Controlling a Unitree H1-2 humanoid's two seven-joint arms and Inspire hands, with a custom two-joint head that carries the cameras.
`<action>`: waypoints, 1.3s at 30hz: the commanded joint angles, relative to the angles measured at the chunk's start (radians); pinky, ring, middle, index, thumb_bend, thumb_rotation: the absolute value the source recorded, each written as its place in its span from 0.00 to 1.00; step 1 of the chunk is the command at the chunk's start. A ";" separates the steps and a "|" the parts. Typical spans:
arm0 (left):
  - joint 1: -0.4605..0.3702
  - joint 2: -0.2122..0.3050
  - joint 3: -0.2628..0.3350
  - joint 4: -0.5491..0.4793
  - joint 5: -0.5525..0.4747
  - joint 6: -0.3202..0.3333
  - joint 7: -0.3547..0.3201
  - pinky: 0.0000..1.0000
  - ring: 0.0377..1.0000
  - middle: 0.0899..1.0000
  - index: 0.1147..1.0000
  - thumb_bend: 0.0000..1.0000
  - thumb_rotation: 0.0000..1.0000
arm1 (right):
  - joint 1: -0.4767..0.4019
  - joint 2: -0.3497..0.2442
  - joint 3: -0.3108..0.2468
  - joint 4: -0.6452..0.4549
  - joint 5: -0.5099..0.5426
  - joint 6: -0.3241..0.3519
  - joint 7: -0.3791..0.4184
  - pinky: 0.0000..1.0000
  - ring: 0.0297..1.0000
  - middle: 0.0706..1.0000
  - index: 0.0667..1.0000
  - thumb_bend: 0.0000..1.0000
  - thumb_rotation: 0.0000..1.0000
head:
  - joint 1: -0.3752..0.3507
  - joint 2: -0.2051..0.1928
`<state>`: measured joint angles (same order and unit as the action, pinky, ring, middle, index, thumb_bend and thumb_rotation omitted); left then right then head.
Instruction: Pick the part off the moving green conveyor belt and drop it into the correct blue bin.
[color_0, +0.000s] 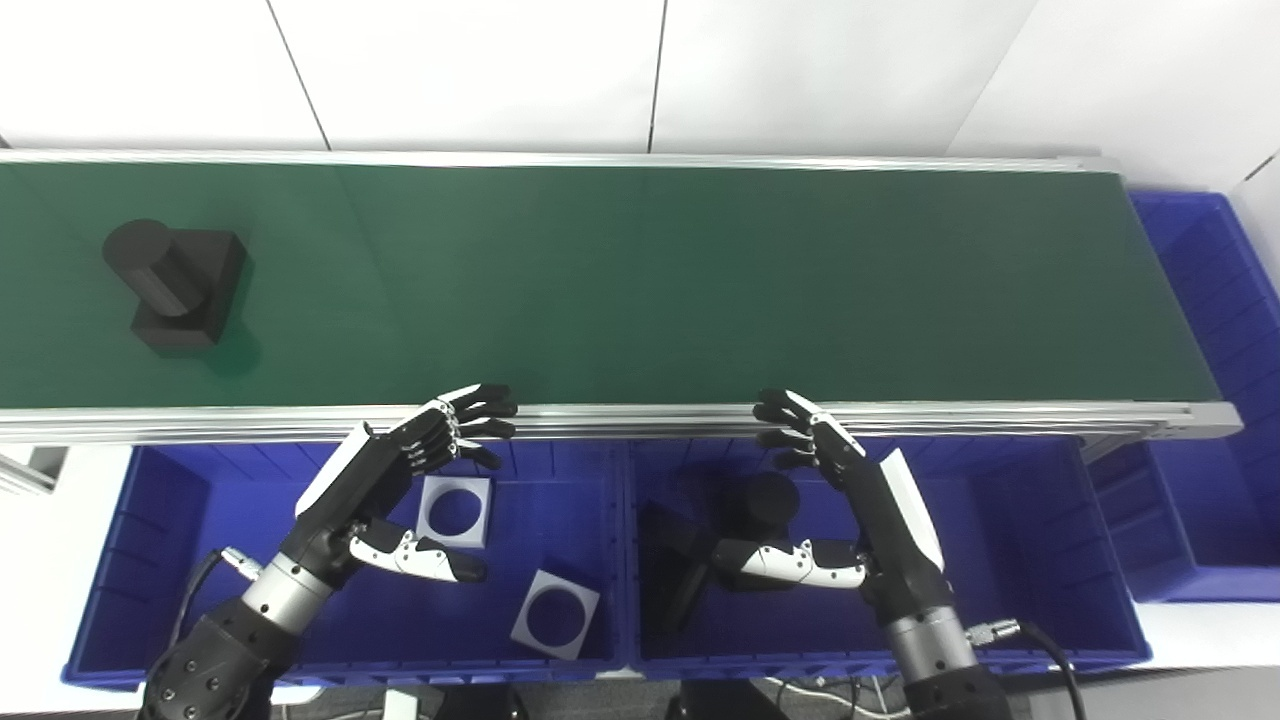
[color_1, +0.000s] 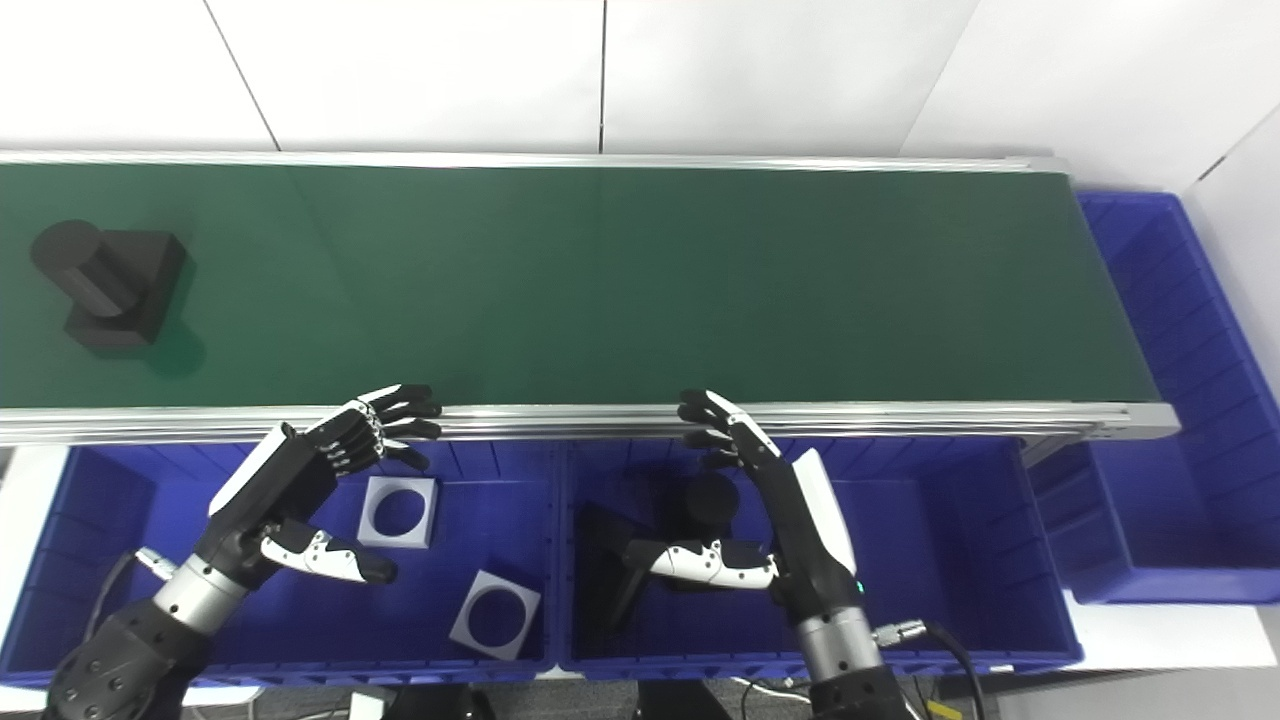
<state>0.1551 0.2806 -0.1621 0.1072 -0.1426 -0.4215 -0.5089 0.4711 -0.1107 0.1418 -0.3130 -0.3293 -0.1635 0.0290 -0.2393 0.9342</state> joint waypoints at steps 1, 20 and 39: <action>-0.019 0.000 0.002 -0.013 -0.001 -0.038 0.007 0.64 0.77 0.82 0.83 1.00 0.27 | -0.001 -0.003 -0.003 -0.020 0.007 -0.011 -0.002 0.67 0.73 0.80 0.83 0.86 0.34 | 0.008 -0.004; 0.001 -0.107 -0.046 0.051 0.134 -0.048 0.068 0.62 0.74 0.82 0.83 1.00 0.30 | 0.023 -0.077 -0.036 0.035 0.104 -0.097 0.003 0.68 0.74 0.79 0.84 0.78 0.17 | 0.504 -0.269; -0.019 -0.099 -0.100 0.138 0.166 -0.048 0.137 0.60 0.74 0.82 0.81 1.00 0.31 | 0.004 -0.054 -0.045 0.130 0.119 -0.185 -0.024 0.65 0.71 0.78 0.83 0.85 0.05 | 0.413 -0.390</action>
<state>0.1538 0.1728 -0.2585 0.2582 0.0341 -0.4338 -0.3865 0.4781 -0.1702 0.1033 -0.1679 -0.2131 -0.2851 0.0206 0.1735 0.5446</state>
